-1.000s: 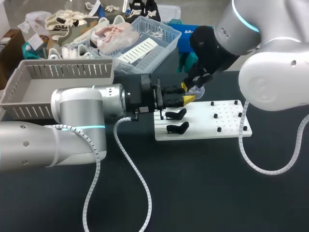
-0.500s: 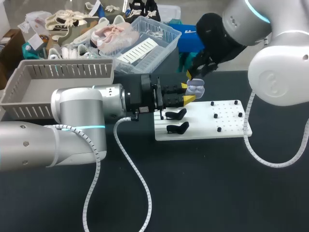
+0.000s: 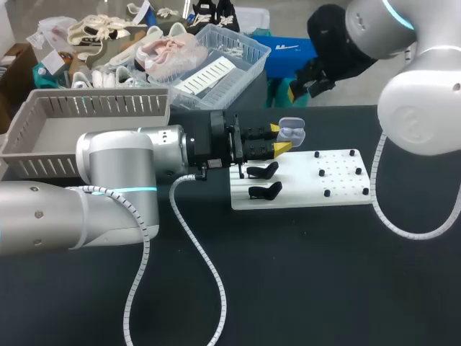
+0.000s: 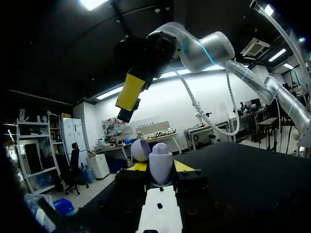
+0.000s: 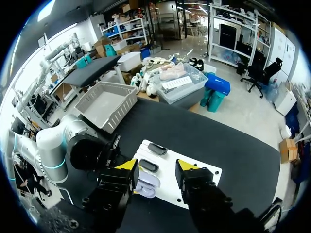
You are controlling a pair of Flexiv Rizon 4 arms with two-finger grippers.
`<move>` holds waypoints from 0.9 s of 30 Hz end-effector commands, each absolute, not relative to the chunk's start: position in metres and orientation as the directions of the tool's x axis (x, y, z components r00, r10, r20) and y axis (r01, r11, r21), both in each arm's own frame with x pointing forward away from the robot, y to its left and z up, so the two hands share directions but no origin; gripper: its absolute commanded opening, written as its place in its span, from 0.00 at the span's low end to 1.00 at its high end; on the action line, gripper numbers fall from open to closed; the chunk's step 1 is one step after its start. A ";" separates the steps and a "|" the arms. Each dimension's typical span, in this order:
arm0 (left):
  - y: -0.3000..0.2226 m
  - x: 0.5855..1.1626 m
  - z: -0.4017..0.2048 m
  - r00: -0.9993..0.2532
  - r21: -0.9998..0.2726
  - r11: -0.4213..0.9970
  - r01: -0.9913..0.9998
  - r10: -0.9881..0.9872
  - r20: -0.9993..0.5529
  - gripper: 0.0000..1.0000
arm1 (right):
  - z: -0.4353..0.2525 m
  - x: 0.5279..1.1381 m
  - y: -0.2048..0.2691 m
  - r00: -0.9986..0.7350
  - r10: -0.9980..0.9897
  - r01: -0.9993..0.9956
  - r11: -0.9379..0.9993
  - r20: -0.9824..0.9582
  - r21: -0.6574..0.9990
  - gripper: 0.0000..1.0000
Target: Pick up each earbud case from the left stands, insert the matching earbuds, close the lid, and place the case in the box.
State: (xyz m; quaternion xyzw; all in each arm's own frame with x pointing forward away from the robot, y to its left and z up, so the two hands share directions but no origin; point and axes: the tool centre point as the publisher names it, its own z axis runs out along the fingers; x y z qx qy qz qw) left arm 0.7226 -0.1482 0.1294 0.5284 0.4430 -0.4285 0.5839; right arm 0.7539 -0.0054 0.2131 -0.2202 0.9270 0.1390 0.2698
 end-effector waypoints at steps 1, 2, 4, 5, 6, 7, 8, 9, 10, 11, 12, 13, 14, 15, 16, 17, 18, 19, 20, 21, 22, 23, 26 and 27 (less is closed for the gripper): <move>-0.148 0.722 0.129 0.241 0.238 0.078 0.968 -0.032 -0.970 0.00 | 0.205 0.773 0.001 -0.766 -0.339 -0.486 0.862 -0.546 0.146 0.47; -0.148 0.722 0.129 0.241 0.238 0.078 0.968 -0.032 -0.970 0.00 | 0.204 0.775 0.002 -0.768 -0.341 -0.485 0.862 -0.542 0.145 0.47; -0.148 0.722 0.129 0.241 0.238 0.078 0.968 -0.032 -0.970 0.00 | 0.201 0.780 0.002 -0.773 -0.339 -0.484 0.862 -0.536 0.152 0.47; -0.148 0.722 0.129 0.241 0.238 0.078 0.968 -0.032 -0.970 0.00 | 0.200 0.781 0.002 -0.773 -0.341 -0.484 0.862 -0.535 0.150 0.48; -0.148 0.722 0.129 0.241 0.238 0.078 0.968 -0.032 -0.970 0.00 | 0.199 0.781 0.002 -0.773 -0.343 -0.484 0.862 -0.534 0.148 0.49; -0.148 0.722 0.129 0.241 0.238 0.078 0.968 -0.032 -0.970 0.00 | 0.198 0.782 0.002 -0.773 -0.343 -0.484 0.862 -0.533 0.148 0.49; -0.148 0.722 0.129 0.241 0.238 0.078 0.968 -0.032 -0.970 0.00 | 0.196 0.783 0.002 -0.775 -0.343 -0.484 0.862 -0.531 0.150 0.49; -0.148 0.722 0.129 0.241 0.238 0.078 0.968 -0.032 -0.970 0.00 | 0.194 0.784 0.002 -0.778 -0.344 -0.483 0.862 -0.526 0.152 0.49; -0.148 0.722 0.129 0.241 0.238 0.078 0.968 -0.032 -0.970 0.00 | 0.193 0.784 0.002 -0.780 -0.344 -0.483 0.862 -0.523 0.153 0.49; -0.148 0.722 0.129 0.241 0.238 0.078 0.968 -0.032 -0.970 0.00 | 0.191 0.784 0.001 -0.781 -0.344 -0.482 0.862 -0.521 0.154 0.49; -0.148 0.722 0.129 0.241 0.238 0.078 0.968 -0.032 -0.970 0.00 | 0.190 0.783 0.001 -0.784 -0.344 -0.481 0.862 -0.517 0.157 0.49; -0.148 0.722 0.129 0.241 0.238 0.078 0.968 -0.032 -0.970 0.00 | 0.189 0.782 0.001 -0.785 -0.343 -0.481 0.862 -0.516 0.158 0.48; -0.148 0.722 0.129 0.241 0.238 0.078 0.968 -0.032 -0.970 0.00 | 0.188 0.780 0.000 -0.786 -0.343 -0.480 0.863 -0.514 0.159 0.48; -0.148 0.722 0.129 0.241 0.238 0.078 0.968 -0.032 -0.970 0.00 | 0.187 0.779 0.000 -0.788 -0.343 -0.479 0.863 -0.511 0.161 0.48; -0.148 0.722 0.129 0.241 0.238 0.078 0.968 -0.032 -0.970 0.00 | 0.185 0.778 0.000 -0.790 -0.343 -0.479 0.863 -0.508 0.161 0.48; -0.148 0.722 0.129 0.241 0.238 0.078 0.968 -0.032 -0.970 0.00 | 0.184 0.776 -0.001 -0.792 -0.345 -0.478 0.863 -0.503 0.161 0.48; -0.148 0.722 0.129 0.241 0.238 0.078 0.968 -0.032 -0.970 0.00 | 0.183 0.775 -0.001 -0.794 -0.345 -0.477 0.864 -0.500 0.162 0.48; -0.148 0.722 0.129 0.241 0.238 0.078 0.968 -0.032 -0.970 0.00 | 0.182 0.773 -0.002 -0.796 -0.345 -0.476 0.864 -0.498 0.162 0.48; -0.148 0.722 0.129 0.241 0.238 0.078 0.968 -0.032 -0.970 0.00 | 0.181 0.772 -0.003 -0.797 -0.346 -0.476 0.865 -0.496 0.162 0.48; -0.148 0.722 0.129 0.241 0.238 0.078 0.968 -0.032 -0.970 0.00 | 0.180 0.770 -0.003 -0.798 -0.345 -0.475 0.865 -0.494 0.162 0.47; -0.148 0.722 0.129 0.241 0.238 0.078 0.968 -0.032 -0.970 0.00 | 0.180 0.768 -0.005 -0.800 -0.344 -0.473 0.866 -0.492 0.163 0.47; -0.148 0.722 0.129 0.241 0.238 0.078 0.968 -0.032 -0.970 0.00 | 0.179 0.766 -0.005 -0.801 -0.344 -0.472 0.867 -0.490 0.163 0.47; -0.148 0.722 0.129 0.241 0.238 0.078 0.968 -0.032 -0.970 0.00 | 0.177 0.762 -0.006 -0.805 -0.342 -0.468 0.868 -0.485 0.165 0.47; -0.148 0.722 0.129 0.241 0.238 0.078 0.968 -0.032 -0.970 0.00 | 0.175 0.760 -0.006 -0.806 -0.343 -0.468 0.868 -0.483 0.165 0.47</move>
